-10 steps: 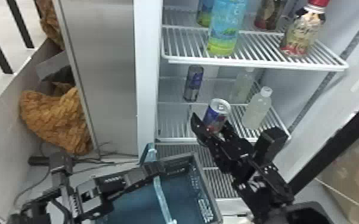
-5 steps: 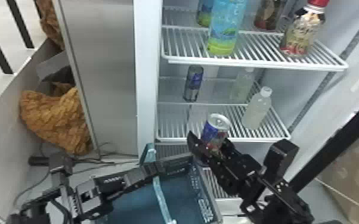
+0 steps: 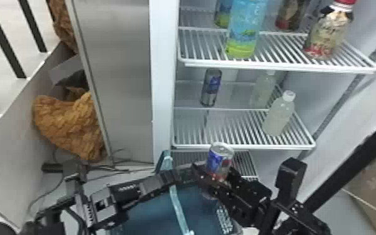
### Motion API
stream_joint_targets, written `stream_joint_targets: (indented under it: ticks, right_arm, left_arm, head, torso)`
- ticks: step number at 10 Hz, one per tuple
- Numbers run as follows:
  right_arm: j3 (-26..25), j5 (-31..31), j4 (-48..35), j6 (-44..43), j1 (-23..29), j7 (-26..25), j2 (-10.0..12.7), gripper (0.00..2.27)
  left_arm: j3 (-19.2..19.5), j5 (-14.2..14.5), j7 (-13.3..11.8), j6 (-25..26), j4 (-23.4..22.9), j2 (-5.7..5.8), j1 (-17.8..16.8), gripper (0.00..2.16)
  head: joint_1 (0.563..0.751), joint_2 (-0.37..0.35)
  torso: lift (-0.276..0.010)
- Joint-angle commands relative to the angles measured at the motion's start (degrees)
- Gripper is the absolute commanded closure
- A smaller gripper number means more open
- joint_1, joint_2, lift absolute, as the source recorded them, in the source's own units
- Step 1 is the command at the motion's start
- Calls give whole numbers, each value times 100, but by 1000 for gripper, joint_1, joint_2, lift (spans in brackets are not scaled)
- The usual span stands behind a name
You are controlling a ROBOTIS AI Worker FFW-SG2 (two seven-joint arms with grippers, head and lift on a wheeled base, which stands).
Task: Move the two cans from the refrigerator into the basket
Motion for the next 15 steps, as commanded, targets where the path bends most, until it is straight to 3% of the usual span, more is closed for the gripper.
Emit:
stream_joint_targets:
  ticks: [1, 5, 6, 8, 10, 15]
  right_arm:
    - [109, -24, 160, 194, -104, 90, -2, 1274]
    - [532, -69, 456, 940, -441, 354, -81, 1242]
    - [635, -92, 484, 1080, -498, 389, -107, 1121]
    - [680, -184, 582, 1165, -554, 424, -125, 567]
    - [623, -172, 582, 1165, -540, 424, -116, 265]
    - [-97, 113, 273, 349, -385, 336, 25, 179]
  left_arm:
    - [-2, 0, 0, 0, 0, -2, 0, 1210]
    - [21, 0, 0, 0, 0, -11, 14, 1210]
    - [21, 0, 0, 0, 0, -20, 14, 1210]
    - [32, 0, 0, 0, 0, -20, 28, 1210]
    - [32, 0, 0, 0, 0, -20, 28, 1210]
    - [55, 11, 0, 0, 0, -20, 56, 1210]
  head:
    - [695, -104]
    - [695, -48]
    - [695, -32]
    - [695, -2]
    - [695, 3]
    - [695, -59]
  torso:
    - [-219]
    - [-219]
    - [-219]
    - [-219]
    - [-219]
    - [-219]
